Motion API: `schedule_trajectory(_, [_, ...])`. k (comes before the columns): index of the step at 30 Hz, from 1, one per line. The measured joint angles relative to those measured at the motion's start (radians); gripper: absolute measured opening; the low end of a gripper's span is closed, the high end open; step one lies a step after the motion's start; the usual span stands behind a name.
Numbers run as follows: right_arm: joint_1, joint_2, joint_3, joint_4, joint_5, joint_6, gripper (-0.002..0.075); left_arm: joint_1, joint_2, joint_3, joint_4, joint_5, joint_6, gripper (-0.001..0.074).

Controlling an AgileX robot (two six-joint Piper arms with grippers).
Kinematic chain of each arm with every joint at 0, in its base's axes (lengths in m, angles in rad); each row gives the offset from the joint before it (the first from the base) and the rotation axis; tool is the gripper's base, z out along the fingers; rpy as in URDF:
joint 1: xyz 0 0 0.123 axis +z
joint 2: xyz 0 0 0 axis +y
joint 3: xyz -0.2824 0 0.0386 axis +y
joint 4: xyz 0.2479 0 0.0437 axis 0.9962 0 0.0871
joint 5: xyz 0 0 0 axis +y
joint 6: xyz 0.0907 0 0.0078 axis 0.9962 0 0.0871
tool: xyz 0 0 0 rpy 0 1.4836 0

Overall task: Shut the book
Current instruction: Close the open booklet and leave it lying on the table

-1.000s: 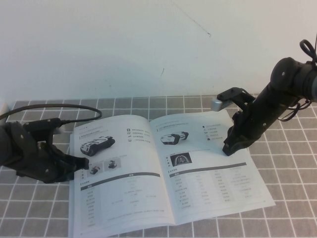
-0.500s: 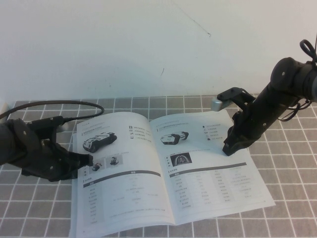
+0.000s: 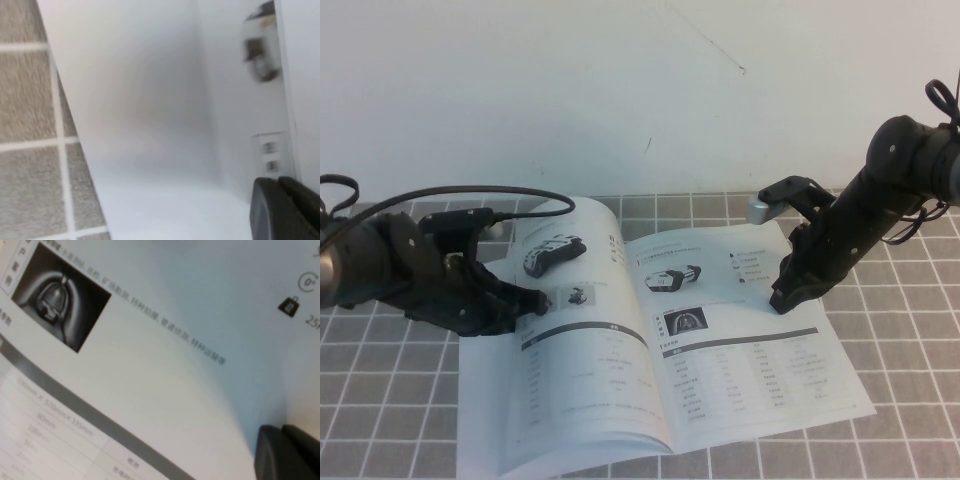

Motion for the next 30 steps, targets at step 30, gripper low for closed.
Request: schedule_trajectory(30, [0.000, 0.006, -0.008, 0.000, 0.023, -0.002, -0.0003, 0.021, 0.042, -0.045, 0.592, 0.142, -0.456, -0.0004])
